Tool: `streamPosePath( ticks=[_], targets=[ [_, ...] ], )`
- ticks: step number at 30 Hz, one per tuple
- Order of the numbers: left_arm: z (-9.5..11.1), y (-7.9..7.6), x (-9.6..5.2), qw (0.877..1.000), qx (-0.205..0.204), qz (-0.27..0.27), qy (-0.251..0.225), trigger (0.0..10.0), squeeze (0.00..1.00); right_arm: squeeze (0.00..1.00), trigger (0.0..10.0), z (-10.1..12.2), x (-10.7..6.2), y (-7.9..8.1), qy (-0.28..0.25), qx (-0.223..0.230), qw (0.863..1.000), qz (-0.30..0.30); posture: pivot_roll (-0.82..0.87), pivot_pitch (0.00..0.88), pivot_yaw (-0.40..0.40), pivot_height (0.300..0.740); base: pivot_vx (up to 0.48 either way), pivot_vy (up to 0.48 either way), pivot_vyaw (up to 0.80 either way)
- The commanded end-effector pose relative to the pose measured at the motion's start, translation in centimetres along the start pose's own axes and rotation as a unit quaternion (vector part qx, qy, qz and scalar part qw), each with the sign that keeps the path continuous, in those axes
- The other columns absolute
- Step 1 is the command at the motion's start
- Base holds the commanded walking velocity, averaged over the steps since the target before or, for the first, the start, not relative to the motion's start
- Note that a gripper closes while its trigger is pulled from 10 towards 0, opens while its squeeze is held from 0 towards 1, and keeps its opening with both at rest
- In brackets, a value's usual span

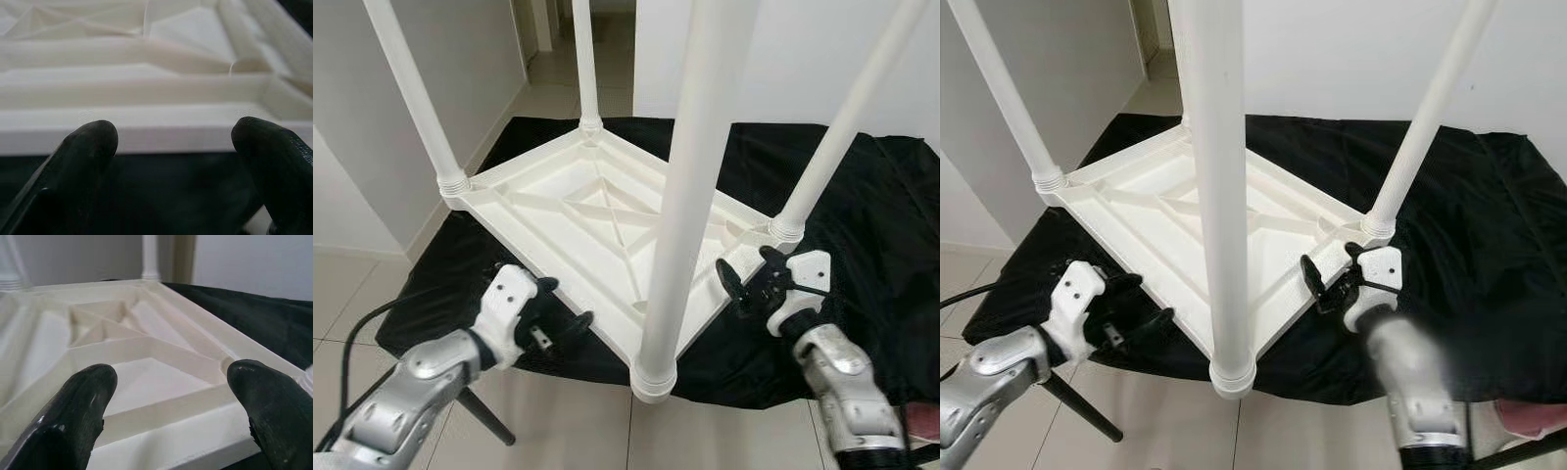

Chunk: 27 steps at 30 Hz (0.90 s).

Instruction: Building children table

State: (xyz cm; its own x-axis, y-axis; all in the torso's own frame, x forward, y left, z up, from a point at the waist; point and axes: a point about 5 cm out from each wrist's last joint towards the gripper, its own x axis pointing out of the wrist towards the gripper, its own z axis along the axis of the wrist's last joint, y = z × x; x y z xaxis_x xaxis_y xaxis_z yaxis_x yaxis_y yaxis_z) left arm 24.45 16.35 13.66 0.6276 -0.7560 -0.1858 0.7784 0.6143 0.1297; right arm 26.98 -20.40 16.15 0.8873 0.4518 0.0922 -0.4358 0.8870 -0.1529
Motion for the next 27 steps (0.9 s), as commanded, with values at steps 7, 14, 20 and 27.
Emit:
streamPosePath(
  ticks=[7, 14, 20, 27],
  targets=[
    [0.1, -1.0, -1.5, 0.993, 0.03, -0.11, 0.022, 10.0, 0.0, 0.0, 10.0, 0.3, -1.6, 2.2, 0.049, 0.017, 0.976, 0.211, -0.02, 0.036, 0.029, 0.74, 0.0, 0.0, 0.0],
    [0.5, 0.0, -1.5, 0.994, 0.051, -0.096, 0.022, 10.0, 0.0, 0.0, 10.0, 0.8, -2.4, 5.3, 0.084, 0.04, 0.92, 0.381, -0.02, 0.028, 0.029, 0.74, 0.0, 0.0, 0.0],
    [0.9, 1.0, -1.2, 0.994, 0.062, -0.085, 0.019, 10.0, 0.0, 0.0, 10.0, 1.1, -2.9, 6.3, 0.105, 0.04, 0.874, 0.472, 0.0, 0.016, 0.024, 0.74, 0.0, 0.0, 0.0],
    [1.0, 1.0, -1.1, 0.994, 0.064, -0.084, 0.018, 10.0, 0.0, 0.0, 10.0, 1.1, -2.7, 6.8, 0.101, 0.032, 0.867, 0.487, 0.0, 0.012, 0.023, 0.74, 0.0, 0.0, 0.0]
  ],
)
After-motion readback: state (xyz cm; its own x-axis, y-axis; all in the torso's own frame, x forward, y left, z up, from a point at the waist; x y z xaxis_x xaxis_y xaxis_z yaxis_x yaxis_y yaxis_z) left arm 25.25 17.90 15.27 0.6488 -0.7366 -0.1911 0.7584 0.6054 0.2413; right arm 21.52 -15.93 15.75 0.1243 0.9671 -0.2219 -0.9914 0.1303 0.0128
